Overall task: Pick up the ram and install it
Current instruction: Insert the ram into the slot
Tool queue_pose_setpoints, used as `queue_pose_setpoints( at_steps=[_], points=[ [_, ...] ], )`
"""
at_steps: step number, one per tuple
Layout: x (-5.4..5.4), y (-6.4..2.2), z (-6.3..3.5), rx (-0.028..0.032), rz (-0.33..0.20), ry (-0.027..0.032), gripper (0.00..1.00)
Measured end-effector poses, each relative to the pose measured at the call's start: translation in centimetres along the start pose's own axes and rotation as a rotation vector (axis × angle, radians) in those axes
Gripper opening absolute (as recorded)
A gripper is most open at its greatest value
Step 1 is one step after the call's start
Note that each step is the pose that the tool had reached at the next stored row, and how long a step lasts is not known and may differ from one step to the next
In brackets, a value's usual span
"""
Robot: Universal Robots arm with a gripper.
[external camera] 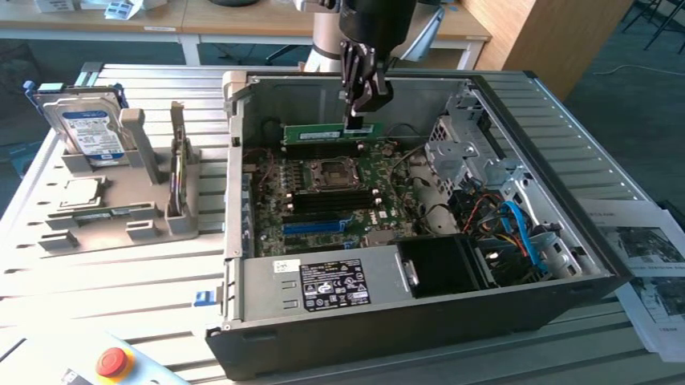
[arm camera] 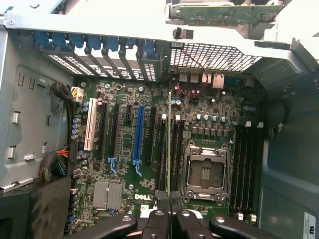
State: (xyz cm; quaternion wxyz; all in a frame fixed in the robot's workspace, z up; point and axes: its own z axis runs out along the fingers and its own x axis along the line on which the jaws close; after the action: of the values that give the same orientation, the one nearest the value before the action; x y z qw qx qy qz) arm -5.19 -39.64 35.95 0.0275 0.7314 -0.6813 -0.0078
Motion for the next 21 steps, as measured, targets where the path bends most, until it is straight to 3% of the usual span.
queue_pose_setpoints(
  at_steps=[21],
  points=[
    [-0.1,-0.19,3.80,-0.0002,0.000,0.0007,0.12]
  ],
)
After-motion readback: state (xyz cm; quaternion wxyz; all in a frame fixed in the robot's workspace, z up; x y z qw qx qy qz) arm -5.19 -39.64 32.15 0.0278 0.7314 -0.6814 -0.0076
